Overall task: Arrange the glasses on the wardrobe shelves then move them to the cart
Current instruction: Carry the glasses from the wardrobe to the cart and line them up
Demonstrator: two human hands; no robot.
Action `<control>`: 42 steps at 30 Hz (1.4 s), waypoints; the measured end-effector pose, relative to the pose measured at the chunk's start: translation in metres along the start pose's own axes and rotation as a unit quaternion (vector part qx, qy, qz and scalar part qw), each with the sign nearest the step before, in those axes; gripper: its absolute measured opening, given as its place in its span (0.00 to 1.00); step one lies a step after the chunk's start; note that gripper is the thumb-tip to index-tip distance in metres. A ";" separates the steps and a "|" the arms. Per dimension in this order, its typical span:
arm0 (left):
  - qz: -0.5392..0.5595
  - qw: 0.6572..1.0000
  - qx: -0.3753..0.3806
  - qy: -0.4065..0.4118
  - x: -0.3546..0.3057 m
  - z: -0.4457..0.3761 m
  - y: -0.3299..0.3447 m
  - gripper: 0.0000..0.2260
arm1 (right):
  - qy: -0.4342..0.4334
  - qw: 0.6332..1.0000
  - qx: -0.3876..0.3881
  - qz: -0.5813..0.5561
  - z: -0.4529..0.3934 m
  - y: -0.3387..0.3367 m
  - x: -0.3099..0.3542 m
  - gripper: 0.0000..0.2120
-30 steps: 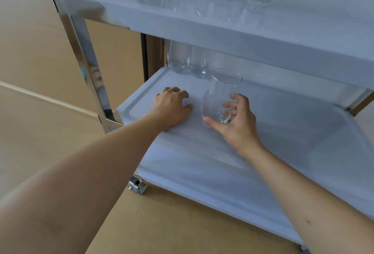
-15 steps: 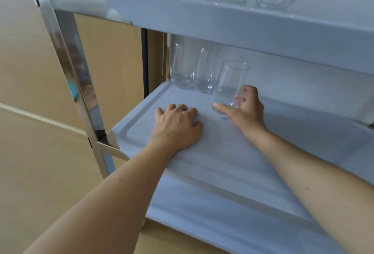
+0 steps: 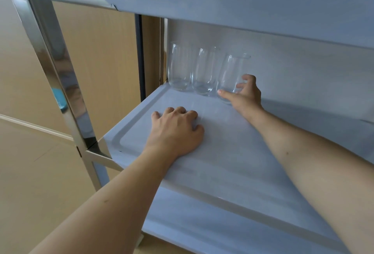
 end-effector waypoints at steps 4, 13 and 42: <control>-0.002 1.000 0.000 -0.002 0.000 0.000 -0.001 0.16 | 0.001 1.000 0.002 0.002 -0.005 0.006 -0.002 0.43; -0.001 1.000 -0.002 -0.003 0.000 -0.001 -0.001 0.16 | 0.007 1.000 0.002 0.017 -0.008 0.011 -0.003 0.43; -0.031 0.999 0.042 -0.009 -0.009 0.015 -0.013 0.16 | -0.014 0.915 0.152 0.375 0.126 -0.003 0.027 0.20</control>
Point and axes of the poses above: each hand's wrist, its own z-axis away from the middle knuckle, its own y-axis out of the palm, x = y × z, the point moved 8 cm from there along -z, towards the middle knuckle, and after that the axes turned 13 degrees about -z, right-handed, at the moved point
